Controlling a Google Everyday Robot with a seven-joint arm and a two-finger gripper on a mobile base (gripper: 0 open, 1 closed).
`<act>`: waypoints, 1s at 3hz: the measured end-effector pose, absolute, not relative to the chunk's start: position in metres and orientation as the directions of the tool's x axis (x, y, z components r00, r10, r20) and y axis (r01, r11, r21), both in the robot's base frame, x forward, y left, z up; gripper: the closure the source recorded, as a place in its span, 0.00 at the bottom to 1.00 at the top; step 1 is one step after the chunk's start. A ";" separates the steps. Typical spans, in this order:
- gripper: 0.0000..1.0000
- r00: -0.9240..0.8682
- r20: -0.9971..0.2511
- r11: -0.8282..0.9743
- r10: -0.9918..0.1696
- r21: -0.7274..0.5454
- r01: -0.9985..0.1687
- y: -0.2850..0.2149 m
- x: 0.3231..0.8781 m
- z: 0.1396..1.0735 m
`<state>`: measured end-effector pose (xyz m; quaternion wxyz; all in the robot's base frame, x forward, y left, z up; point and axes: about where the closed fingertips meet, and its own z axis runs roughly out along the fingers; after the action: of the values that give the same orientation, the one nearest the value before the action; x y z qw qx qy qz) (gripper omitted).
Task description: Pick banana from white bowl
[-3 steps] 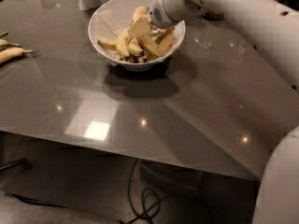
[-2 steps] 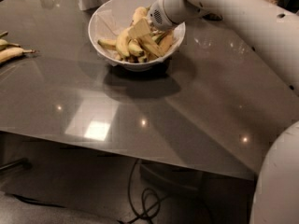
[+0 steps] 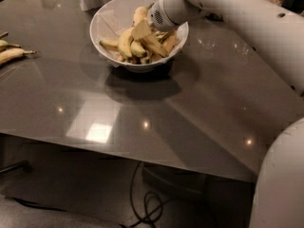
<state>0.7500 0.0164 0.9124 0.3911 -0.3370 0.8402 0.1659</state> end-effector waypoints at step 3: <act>1.00 -0.496 -0.714 0.723 -0.494 -0.020 -0.691 0.028 0.735 0.972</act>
Offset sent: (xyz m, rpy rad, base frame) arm -0.0082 0.0181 0.0738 -0.1089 0.0109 -0.0017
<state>0.7350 0.0282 0.9718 0.3628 -0.3466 0.8543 0.1356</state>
